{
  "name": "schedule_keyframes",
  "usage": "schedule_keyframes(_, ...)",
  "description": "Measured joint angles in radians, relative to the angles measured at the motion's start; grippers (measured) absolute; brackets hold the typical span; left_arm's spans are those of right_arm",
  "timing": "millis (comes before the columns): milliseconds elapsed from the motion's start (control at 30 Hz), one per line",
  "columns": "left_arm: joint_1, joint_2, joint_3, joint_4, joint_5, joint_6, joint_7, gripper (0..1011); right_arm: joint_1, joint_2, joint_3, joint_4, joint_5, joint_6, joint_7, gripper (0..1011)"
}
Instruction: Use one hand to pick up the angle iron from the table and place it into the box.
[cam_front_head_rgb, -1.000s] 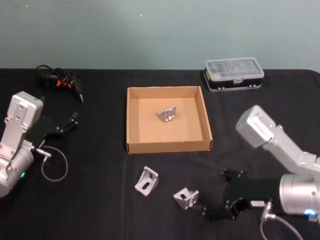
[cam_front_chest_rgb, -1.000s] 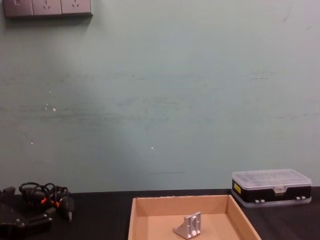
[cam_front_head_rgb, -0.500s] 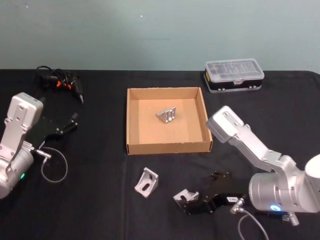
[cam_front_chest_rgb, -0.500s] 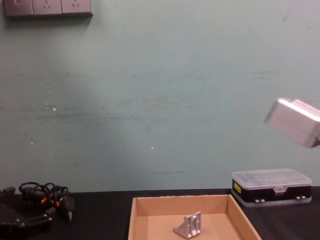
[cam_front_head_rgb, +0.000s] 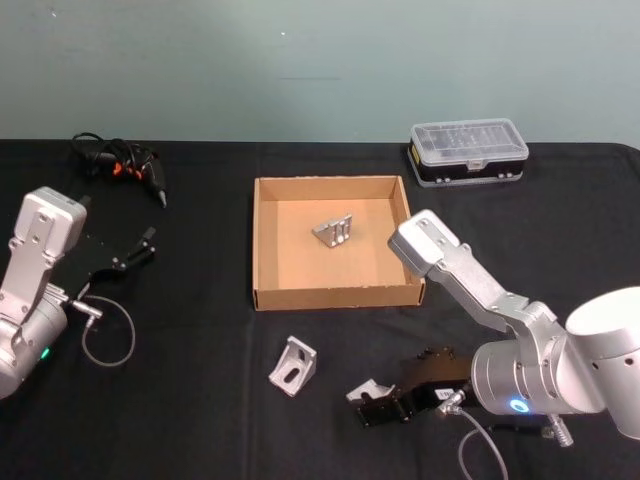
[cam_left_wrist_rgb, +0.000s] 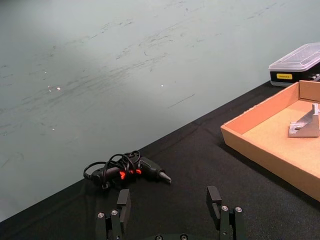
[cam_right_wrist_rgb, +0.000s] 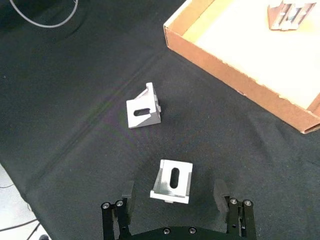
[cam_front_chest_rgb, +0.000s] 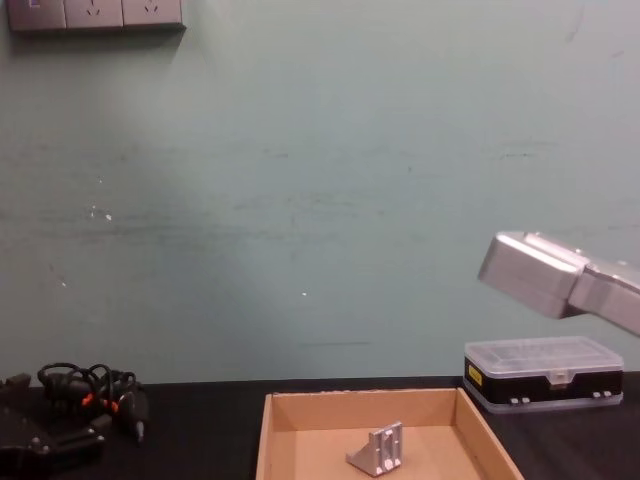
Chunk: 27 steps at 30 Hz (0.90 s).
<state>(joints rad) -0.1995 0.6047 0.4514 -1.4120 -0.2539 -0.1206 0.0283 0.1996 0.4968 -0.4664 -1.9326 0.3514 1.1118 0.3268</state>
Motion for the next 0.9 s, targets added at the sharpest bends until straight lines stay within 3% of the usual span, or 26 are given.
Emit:
schedule_keyframes(400, 0.0, 0.0, 0.0, 0.0, 0.0, 0.0, 0.0, 1000, 0.023, -0.039, -0.015, 0.051, -0.022, 0.019, 0.026, 1003)
schedule_keyframes(900, 0.0, 0.0, 0.0, 0.0, 0.0, 0.0, 0.0, 1000, 0.031, -0.057, -0.028, 0.069, -0.066, 0.031, 0.025, 1003)
